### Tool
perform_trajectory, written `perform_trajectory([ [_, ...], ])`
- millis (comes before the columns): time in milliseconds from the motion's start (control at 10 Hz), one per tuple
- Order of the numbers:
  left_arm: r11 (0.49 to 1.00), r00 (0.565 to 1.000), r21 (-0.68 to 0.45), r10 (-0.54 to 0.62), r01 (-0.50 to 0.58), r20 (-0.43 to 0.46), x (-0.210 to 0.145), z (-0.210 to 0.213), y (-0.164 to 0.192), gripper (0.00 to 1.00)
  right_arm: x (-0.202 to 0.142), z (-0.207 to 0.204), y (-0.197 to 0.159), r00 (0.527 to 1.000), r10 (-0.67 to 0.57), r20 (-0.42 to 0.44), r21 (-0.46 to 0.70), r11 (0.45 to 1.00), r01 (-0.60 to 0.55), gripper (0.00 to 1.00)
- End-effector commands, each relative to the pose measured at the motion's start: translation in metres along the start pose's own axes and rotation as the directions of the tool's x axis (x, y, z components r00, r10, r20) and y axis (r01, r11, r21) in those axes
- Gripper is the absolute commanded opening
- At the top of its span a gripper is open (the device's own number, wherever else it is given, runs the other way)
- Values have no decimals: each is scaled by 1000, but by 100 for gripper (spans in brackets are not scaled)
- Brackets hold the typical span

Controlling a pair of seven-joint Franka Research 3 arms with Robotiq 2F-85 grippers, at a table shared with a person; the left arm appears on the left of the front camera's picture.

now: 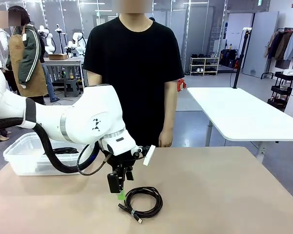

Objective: Organize and store the cables.
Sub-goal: Place the USB Extension Cable into the Organizing box.

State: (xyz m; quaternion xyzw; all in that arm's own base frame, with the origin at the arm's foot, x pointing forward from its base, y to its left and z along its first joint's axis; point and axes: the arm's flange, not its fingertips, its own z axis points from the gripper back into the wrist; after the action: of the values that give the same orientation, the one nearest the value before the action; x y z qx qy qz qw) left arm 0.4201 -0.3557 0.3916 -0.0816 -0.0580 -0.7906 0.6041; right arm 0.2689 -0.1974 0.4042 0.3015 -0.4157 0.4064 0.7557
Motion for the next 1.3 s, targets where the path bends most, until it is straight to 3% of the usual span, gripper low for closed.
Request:
perform_trajectory([
  [0,1000,1000,7,3,-3,6,1,1,-1,100,2,4,1,1000,25,8,-9,1000,-25,100],
  [100,1000,1000,0,0,0,0,0,0,0,100,2,4,1,1000,25,8,-9,1000,-25,100],
  [200,998,996,30,58,-56,-66,13,-13,0,100,2,4,1,1000,25,8,-9,1000,-25,100],
  [400,996,994,52,79,-75,-74,18,-35,7,100,2,4,1,1000,25,8,-9,1000,-25,100],
  [1200,998,987,48,44,-37,-152,35,-89,7,100,2,4,1,1000,25,8,-9,1000,-25,100],
])
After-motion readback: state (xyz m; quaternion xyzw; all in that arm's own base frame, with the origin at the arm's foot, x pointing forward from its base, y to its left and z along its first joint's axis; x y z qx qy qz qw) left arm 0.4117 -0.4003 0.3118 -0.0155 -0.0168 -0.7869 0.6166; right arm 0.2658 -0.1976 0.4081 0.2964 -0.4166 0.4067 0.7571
